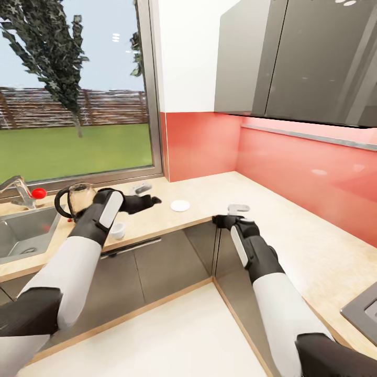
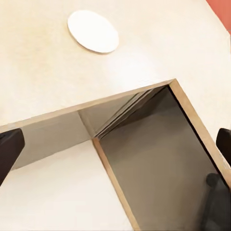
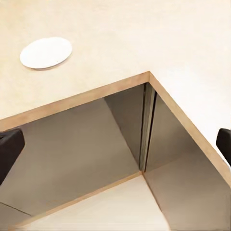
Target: Set up a coffee station on the kitchen countertop: keep the coffee maker on the countertop, move the bottle of coffee from the kitchen shelf to the counter next to the coffee maker, place a paper coffee filter on top of the coffee maker, put the saucer next to the coffee maker with the coffee cup on the saucer, and place the electric kettle next to the coffee maker.
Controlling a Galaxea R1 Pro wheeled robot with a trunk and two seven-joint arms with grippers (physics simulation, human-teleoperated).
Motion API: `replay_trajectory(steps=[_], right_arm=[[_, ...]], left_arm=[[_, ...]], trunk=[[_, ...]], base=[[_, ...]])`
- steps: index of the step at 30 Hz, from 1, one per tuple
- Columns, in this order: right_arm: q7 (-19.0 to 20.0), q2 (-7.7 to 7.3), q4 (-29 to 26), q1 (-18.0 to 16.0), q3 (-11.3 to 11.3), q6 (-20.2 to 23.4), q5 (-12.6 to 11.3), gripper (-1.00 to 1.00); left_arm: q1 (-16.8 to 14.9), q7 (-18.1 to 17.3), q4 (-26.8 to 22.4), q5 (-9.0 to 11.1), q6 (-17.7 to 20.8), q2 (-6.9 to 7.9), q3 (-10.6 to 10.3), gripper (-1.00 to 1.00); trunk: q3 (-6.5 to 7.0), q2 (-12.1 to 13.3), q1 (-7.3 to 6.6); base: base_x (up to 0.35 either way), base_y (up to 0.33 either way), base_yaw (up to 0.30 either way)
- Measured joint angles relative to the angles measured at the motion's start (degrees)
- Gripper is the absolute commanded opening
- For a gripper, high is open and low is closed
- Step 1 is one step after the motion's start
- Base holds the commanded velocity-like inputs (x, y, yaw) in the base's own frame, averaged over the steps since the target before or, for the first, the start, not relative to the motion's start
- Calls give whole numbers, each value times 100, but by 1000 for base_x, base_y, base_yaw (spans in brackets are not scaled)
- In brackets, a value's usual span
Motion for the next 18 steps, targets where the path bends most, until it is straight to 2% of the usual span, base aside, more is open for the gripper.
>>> replay_trajectory(steps=[4, 18], right_arm=[[31, 0, 50, -40, -26, 38, -5, 100], [30, -1, 82, -37, -37, 45, -8, 100]], left_arm=[[-60, -16, 171, -7, 77, 18, -12, 100], [-28, -39, 186, -36, 102, 144, -19, 100]], trunk=[[0, 0, 0], [0, 0, 0]], base=[[0, 0, 0], [0, 0, 0]])
